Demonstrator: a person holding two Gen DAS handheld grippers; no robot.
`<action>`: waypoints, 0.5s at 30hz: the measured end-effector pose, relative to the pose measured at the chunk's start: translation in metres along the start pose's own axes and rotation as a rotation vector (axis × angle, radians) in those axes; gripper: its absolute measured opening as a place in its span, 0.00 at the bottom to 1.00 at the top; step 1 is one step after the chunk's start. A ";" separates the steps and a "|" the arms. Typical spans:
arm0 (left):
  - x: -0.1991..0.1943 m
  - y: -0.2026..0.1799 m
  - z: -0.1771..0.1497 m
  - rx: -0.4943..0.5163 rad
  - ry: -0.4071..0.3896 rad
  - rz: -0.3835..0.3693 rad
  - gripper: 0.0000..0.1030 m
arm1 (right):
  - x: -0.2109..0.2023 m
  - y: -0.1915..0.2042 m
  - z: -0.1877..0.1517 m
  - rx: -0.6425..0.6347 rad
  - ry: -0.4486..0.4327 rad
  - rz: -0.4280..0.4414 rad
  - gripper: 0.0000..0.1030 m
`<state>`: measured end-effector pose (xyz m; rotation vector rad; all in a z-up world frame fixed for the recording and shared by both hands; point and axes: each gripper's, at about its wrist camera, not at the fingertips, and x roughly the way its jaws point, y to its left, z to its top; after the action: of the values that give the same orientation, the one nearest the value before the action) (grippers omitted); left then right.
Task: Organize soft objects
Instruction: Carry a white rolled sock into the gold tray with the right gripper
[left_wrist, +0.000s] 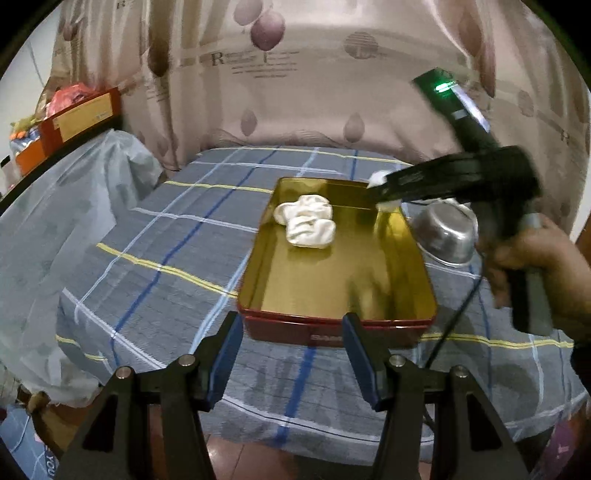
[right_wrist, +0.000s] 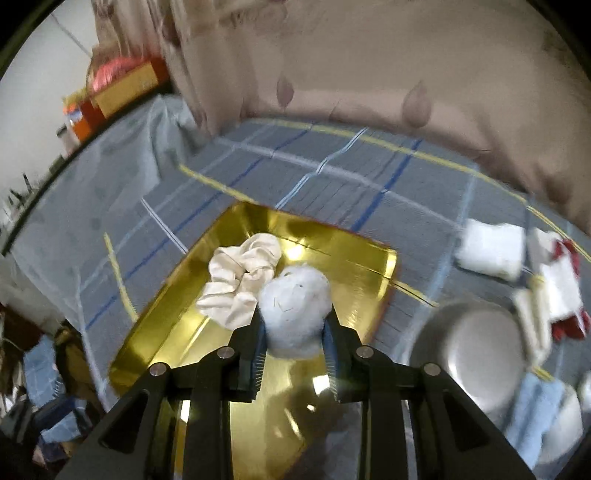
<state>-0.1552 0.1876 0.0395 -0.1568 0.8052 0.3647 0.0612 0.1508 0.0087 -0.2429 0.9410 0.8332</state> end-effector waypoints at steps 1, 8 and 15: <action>0.002 0.004 0.001 -0.013 0.010 0.004 0.55 | 0.013 0.005 0.004 -0.015 0.024 -0.011 0.25; 0.005 0.017 0.002 -0.056 0.030 0.002 0.55 | 0.053 0.006 0.014 -0.030 0.124 -0.053 0.26; 0.008 0.013 0.000 -0.041 0.045 0.004 0.55 | 0.065 0.006 0.021 -0.011 0.122 -0.065 0.31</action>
<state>-0.1550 0.2022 0.0336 -0.2026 0.8428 0.3831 0.0903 0.2001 -0.0295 -0.3347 1.0371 0.7702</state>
